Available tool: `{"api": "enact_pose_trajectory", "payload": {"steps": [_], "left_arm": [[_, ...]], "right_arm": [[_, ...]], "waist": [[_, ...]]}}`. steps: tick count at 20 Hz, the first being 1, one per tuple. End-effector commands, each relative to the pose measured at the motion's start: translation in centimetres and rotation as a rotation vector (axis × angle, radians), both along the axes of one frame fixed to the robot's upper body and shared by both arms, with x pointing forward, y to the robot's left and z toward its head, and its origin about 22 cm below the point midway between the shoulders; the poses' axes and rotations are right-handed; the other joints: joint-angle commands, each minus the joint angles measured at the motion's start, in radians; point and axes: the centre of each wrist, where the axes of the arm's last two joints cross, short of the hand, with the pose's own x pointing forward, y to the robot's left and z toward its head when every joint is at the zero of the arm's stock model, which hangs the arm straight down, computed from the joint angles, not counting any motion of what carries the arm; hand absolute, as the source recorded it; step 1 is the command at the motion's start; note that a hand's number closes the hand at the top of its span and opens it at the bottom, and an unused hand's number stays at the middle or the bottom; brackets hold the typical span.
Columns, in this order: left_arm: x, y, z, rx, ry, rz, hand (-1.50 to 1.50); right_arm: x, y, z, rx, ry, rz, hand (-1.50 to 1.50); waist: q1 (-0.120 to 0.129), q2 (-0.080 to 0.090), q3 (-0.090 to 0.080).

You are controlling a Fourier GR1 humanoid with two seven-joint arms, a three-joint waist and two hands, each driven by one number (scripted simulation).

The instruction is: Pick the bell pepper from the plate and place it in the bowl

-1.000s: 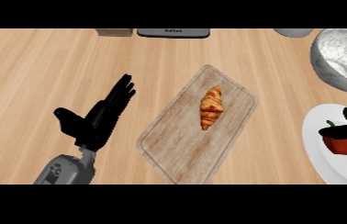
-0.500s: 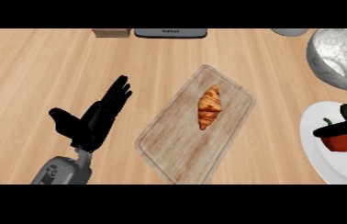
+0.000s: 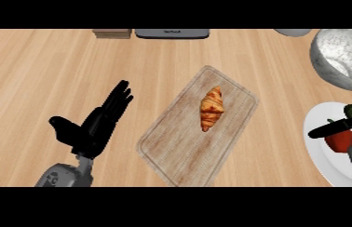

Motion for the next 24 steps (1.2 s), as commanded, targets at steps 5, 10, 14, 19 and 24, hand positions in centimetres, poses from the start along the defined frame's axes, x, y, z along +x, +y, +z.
{"api": "enact_pose_trajectory", "payload": {"steps": [5,10,14,19,24], "left_arm": [[0.4,0.6,0.0,0.008,0.005,0.016,0.00],[0.3,1.2,-0.1,0.007,0.002,0.008,0.00],[-0.3,0.4,0.8,-0.006,-0.008,0.006,0.00],[1.4,0.0,1.2,0.019,0.004,0.020,0.00],[0.0,2.5,0.6,-0.015,0.001,0.033,0.00]], "right_arm": [[0.1,0.5,-1.1,-0.009,0.144,-0.181,-1.50],[1.3,1.3,-0.6,-0.008,0.107,-0.197,-1.50],[0.4,0.5,-1.8,-0.017,0.121,-0.212,-1.50],[0.0,1.8,-3.3,-0.025,0.111,-0.209,-1.50],[-1.3,0.1,-4.1,-0.022,0.118,-0.216,-1.50]], "waist": [[-0.012,-0.001,0.001],[-0.005,0.000,0.001],[-0.006,-0.002,0.001],[-0.013,0.000,0.001],[-0.011,-0.002,0.001]]}}
